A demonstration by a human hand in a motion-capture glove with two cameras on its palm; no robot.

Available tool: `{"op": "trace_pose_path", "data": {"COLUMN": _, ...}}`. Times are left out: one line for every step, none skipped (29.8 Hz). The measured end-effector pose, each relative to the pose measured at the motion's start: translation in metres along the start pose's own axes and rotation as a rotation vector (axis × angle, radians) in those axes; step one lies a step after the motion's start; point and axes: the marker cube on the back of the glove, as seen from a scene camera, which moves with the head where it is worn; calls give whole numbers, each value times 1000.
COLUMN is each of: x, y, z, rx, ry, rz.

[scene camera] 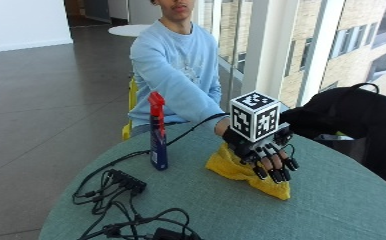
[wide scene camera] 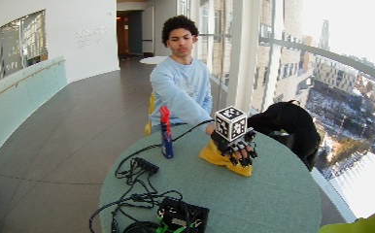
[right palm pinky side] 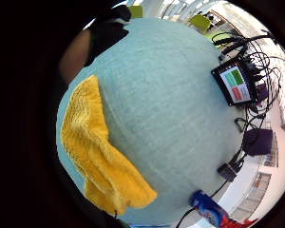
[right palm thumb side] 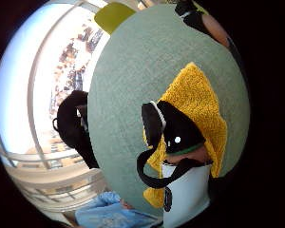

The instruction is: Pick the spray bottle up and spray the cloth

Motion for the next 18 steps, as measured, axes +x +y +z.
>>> {"op": "trace_pose_path", "data": {"x": 0, "y": 0, "z": 0, "rx": -1, "ry": -1, "rz": -1}}
{"op": "trace_pose_path", "data": {"x": 0, "y": 0, "z": 0, "rx": -1, "ry": -1, "rz": -1}}
{"op": "trace_pose_path", "data": {"x": 0, "y": 0, "z": 0, "rx": -2, "ry": -1, "rz": -2}}
{"op": "trace_pose_path", "data": {"x": -1, "y": 0, "z": 0, "rx": -2, "ry": 0, "rz": -3}}
{"op": "trace_pose_path", "data": {"x": -2, "y": 0, "z": 0, "rx": 0, "ry": 2, "rz": -3}}
{"op": "trace_pose_path", "data": {"x": -2, "y": 0, "z": 0, "rx": 1, "ry": 4, "rz": -3}}
{"op": "trace_pose_path", "data": {"x": -3, "y": -1, "z": -1, "rx": 2, "ry": 6, "rz": -2}}
{"op": "trace_pose_path", "data": {"x": -3, "y": -1, "z": -1, "rx": 2, "ry": 7, "rz": -2}}
{"op": "trace_pose_path", "data": {"x": -3, "y": -1, "z": -2, "rx": 2, "ry": 8, "rz": -2}}
{"op": "trace_pose_path", "data": {"x": -4, "y": -1, "z": -2, "rx": 0, "ry": 9, "rz": -1}}
{"op": "trace_pose_path", "data": {"x": -4, "y": -1, "z": -2, "rx": -1, "ry": 9, "rz": 0}}
{"op": "trace_pose_path", "data": {"x": -4, "y": -1, "z": -2, "rx": -3, "ry": 9, "rz": 1}}
{"op": "trace_pose_path", "data": {"x": -4, "y": -1, "z": -2, "rx": -3, "ry": 10, "rz": 1}}
{"op": "trace_pose_path", "data": {"x": -4, "y": -1, "z": -2, "rx": -3, "ry": 12, "rz": 0}}
{"op": "trace_pose_path", "data": {"x": -4, "y": 0, "z": -2, "rx": -3, "ry": 14, "rz": -2}}
{"op": "trace_pose_path", "data": {"x": -5, "y": 0, "z": -3, "rx": -2, "ry": 17, "rz": -4}}
{"op": "trace_pose_path", "data": {"x": -5, "y": -1, "z": -4, "rx": 0, "ry": 19, "rz": -5}}
{"op": "trace_pose_path", "data": {"x": -6, "y": -1, "z": -6, "rx": 3, "ry": 20, "rz": -6}}
